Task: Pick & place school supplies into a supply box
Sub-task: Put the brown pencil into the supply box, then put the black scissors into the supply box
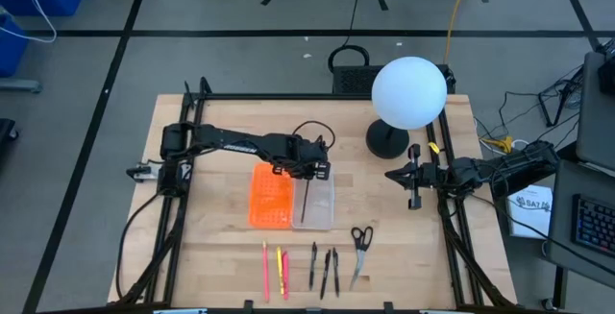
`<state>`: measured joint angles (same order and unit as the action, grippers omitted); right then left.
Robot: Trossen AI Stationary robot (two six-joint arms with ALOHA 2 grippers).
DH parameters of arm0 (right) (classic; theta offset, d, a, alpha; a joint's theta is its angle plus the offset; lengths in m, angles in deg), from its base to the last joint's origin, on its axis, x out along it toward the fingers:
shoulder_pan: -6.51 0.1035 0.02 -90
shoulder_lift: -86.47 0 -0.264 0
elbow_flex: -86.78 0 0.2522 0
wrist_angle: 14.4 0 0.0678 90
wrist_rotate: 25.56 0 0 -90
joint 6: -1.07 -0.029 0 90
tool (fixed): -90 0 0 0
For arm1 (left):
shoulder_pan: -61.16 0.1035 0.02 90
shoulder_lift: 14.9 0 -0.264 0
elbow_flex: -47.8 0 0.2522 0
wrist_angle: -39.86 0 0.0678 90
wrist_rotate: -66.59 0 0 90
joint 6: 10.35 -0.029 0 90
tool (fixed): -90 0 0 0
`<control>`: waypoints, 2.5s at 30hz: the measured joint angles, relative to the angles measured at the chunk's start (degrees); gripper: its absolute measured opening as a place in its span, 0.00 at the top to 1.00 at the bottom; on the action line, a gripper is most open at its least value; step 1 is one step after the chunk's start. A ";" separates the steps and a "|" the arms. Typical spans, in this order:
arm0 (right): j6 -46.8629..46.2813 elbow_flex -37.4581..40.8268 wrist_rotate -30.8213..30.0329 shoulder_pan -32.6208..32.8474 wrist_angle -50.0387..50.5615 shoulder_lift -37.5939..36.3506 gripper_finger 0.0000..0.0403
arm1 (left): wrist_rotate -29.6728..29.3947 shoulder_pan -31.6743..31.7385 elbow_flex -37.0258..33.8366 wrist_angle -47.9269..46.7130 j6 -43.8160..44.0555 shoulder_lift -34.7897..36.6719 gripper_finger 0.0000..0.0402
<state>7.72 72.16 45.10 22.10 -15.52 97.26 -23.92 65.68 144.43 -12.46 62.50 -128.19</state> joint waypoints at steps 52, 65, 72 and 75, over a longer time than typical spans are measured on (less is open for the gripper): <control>0.00 0.01 0.00 0.00 0.20 0.32 1.00 | -28.81 -15.61 0.32 -21.94 -0.56 29.79 0.97; 0.00 0.00 0.00 0.00 1.78 0.90 1.00 | -36.45 -34.50 -32.93 0.18 5.67 40.60 0.99; 0.00 0.00 0.00 0.00 1.63 1.25 1.00 | -42.81 -38.68 -49.81 31.01 -7.01 41.90 0.99; 0.01 0.00 0.00 0.00 1.80 1.46 1.00 | -44.80 -39.54 -54.17 38.15 -14.09 41.89 0.99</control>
<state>7.73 72.16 45.11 22.10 -13.72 98.71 -68.72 26.14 90.27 25.68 48.41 -86.31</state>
